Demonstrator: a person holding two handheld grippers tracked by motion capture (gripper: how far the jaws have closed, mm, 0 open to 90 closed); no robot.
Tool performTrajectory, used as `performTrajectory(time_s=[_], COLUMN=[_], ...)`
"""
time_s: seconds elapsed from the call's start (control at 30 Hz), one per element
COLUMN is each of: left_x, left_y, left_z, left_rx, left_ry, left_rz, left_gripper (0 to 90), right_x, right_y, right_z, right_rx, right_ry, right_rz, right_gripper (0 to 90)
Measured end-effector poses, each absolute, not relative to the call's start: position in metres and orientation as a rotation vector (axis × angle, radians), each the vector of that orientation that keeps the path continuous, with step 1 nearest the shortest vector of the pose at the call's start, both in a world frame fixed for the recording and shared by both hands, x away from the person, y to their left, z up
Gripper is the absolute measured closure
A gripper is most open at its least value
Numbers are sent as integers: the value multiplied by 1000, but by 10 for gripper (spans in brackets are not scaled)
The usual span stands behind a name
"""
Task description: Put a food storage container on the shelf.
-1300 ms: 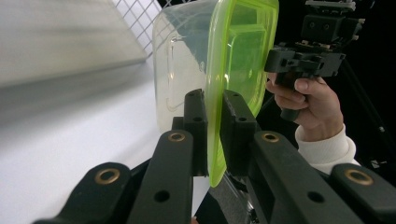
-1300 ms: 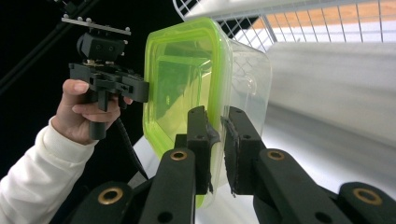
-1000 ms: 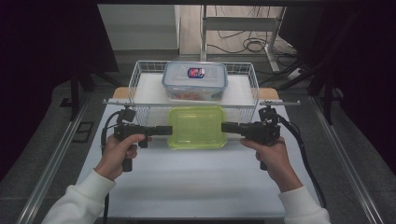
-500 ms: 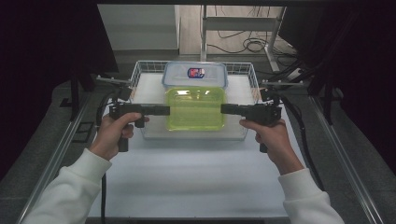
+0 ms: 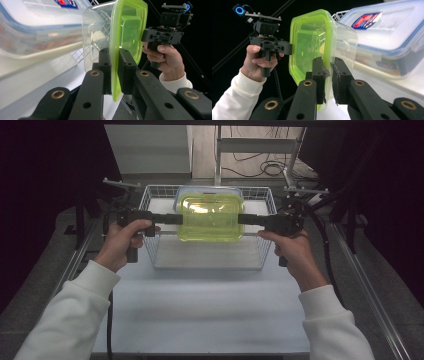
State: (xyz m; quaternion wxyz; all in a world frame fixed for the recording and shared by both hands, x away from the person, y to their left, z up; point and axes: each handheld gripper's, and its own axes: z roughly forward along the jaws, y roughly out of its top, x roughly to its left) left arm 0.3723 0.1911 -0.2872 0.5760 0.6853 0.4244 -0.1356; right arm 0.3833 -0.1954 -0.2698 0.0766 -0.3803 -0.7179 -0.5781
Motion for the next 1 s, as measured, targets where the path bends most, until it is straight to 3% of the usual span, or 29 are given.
performTrajectory(time_s=[0.57, 1.0], left_x=[431, 463], left_y=[200, 204], left_z=[-270, -279], left_rx=[1608, 1546], left_ry=[1025, 1065], left_rz=[-359, -405], left_gripper=[828, 830], right_x=[439, 482], right_y=[-187, -183], right_z=[-254, -264], right_rx=[-1206, -1263], right_ry=[-2082, -1991], right_rz=[-1715, -1712], right_gripper=[817, 813])
